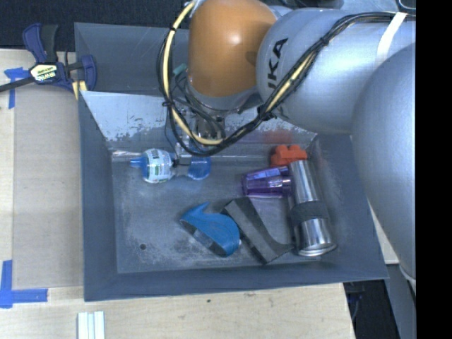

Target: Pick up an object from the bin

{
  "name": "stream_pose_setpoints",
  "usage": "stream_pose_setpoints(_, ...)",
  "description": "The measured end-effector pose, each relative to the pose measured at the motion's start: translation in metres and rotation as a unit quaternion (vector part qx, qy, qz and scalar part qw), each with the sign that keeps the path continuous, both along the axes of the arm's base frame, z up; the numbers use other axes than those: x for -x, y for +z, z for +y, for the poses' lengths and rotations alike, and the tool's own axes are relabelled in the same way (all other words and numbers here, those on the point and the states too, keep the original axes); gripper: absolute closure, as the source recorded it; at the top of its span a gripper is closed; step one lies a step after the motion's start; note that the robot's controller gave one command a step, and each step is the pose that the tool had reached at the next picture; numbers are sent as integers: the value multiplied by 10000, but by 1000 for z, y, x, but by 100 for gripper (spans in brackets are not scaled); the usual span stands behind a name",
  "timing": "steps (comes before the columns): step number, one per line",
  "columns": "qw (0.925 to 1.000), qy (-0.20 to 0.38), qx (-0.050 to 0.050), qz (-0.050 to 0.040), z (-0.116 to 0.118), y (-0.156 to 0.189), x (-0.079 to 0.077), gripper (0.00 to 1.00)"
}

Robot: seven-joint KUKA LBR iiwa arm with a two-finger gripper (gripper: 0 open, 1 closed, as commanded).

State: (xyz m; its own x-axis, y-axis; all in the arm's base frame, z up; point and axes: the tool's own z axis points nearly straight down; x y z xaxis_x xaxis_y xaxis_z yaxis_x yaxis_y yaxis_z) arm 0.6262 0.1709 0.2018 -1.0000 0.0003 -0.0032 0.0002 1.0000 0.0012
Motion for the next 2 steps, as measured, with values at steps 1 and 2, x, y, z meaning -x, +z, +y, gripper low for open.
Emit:
stream_pose_setpoints(1, 9993, -374, 13, 59, -15, -136, 2, 0)
stream_pose_setpoints(2, 9999, -153, -6, -19, -20, -65, -2, 0)
